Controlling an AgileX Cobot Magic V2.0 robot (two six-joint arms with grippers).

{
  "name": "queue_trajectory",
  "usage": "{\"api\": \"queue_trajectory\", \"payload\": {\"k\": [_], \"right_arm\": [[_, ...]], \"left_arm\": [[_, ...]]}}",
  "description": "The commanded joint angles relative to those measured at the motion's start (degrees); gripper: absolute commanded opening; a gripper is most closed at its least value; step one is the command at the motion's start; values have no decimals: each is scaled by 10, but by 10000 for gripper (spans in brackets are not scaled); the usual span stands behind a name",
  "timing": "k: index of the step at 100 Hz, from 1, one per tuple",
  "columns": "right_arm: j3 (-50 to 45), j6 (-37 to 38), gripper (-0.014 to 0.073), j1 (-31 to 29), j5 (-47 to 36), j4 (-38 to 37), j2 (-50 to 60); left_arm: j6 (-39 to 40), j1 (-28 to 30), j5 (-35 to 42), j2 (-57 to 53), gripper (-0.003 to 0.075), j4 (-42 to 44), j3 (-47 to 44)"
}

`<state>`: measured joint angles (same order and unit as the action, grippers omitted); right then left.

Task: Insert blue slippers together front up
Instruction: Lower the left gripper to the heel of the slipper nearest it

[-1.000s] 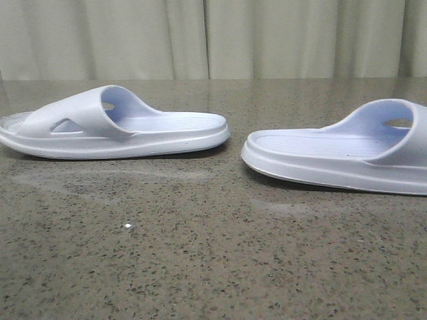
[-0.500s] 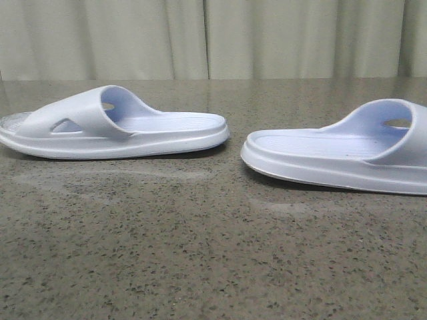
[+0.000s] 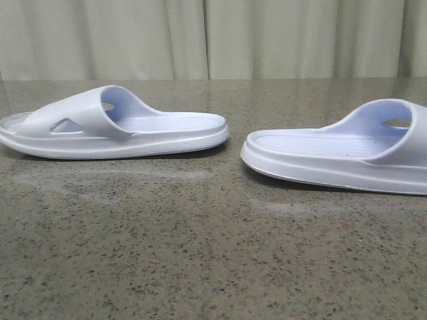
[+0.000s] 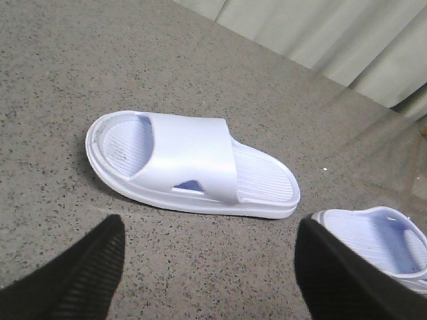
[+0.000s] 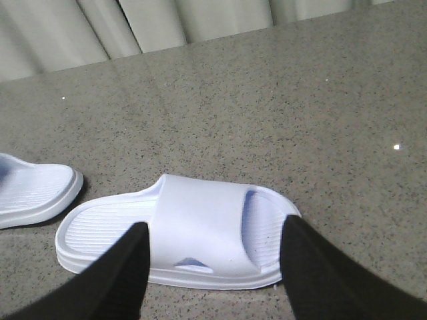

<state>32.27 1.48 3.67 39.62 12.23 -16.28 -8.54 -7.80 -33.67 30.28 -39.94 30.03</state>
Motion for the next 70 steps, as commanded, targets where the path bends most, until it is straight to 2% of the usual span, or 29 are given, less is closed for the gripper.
{"api": "queue_trajectory", "payload": {"k": [1, 22, 70], "right_arm": [[20, -3, 386, 0, -52, 5, -12], [20, -3, 386, 0, -60, 8, -12], [20, -3, 386, 0, -58, 10, -12]], "left_arm": [[4, 0, 39, 5, 529, -22, 18], [59, 0, 124, 33, 529, -25, 16], [59, 0, 179, 261, 529, -113, 16]]}}
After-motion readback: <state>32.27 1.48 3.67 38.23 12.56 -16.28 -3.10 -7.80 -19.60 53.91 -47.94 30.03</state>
